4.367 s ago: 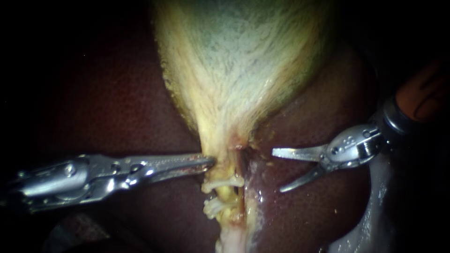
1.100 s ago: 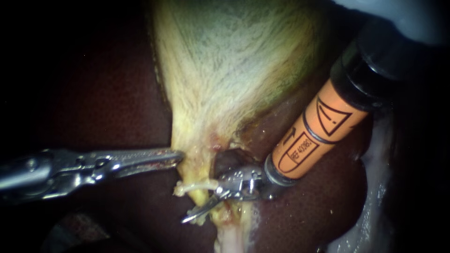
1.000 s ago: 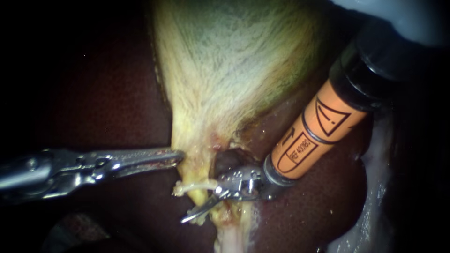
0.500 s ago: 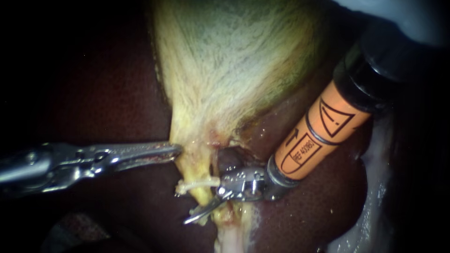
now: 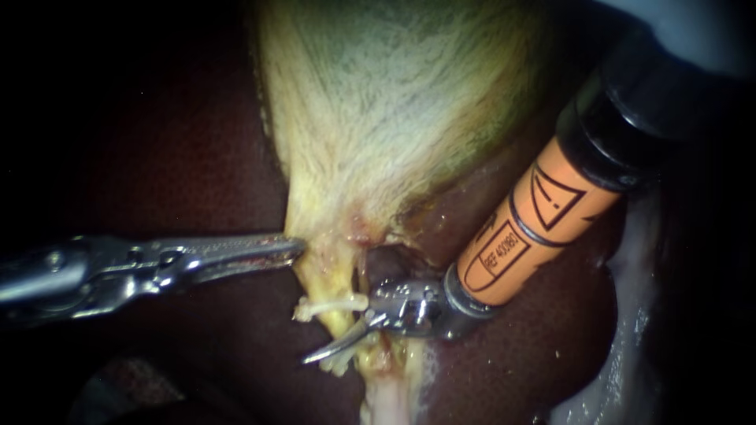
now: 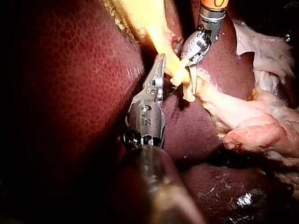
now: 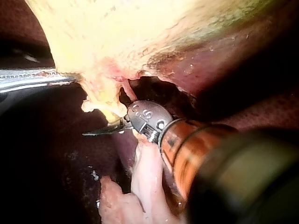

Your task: Go to the cutting position left tube

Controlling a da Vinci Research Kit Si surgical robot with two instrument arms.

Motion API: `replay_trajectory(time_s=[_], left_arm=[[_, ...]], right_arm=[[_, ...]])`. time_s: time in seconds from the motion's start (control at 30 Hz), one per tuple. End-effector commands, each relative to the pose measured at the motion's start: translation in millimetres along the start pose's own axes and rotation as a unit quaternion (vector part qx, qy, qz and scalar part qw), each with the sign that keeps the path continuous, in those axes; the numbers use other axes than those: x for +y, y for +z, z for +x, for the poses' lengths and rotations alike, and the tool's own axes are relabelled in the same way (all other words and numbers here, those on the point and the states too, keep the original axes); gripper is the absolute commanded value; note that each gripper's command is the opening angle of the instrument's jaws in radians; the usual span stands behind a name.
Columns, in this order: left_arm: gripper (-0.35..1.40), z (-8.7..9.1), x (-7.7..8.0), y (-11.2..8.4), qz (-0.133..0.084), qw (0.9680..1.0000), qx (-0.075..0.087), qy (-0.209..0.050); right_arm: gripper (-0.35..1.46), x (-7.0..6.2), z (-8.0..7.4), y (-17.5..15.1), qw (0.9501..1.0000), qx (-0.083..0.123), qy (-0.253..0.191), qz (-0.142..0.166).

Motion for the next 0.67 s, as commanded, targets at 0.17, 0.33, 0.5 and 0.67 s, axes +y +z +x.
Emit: replay_trajectory(time_s=[0.17, 0.33, 0.5, 0.67], left_arm=[[-0.32, 0.0, -0.1, -0.1, 0.0, 1.0, 0.0, 0.0], [-0.32, 0.0, -0.1, 0.0, -0.001, 1.0, 0.0, 0.0], [-0.32, 0.0, -0.1, 0.0, -0.001, 1.0, 0.0, 0.0], [-0.32, 0.0, -0.1, 0.0, -0.001, 1.0, 0.0, 0.0]], right_arm=[[1.06, -0.1, -0.2, -0.2, 0.9999, -0.001, 0.011, 0.003], [1.06, -0.1, -0.3, -0.3, 0.9999, -0.002, 0.013, 0.003], [1.06, -0.2, -0.3, -0.4, 0.9999, -0.002, 0.016, 0.004], [1.06, -0.3, -0.4, -0.6, 0.9998, -0.002, 0.018, 0.005]])
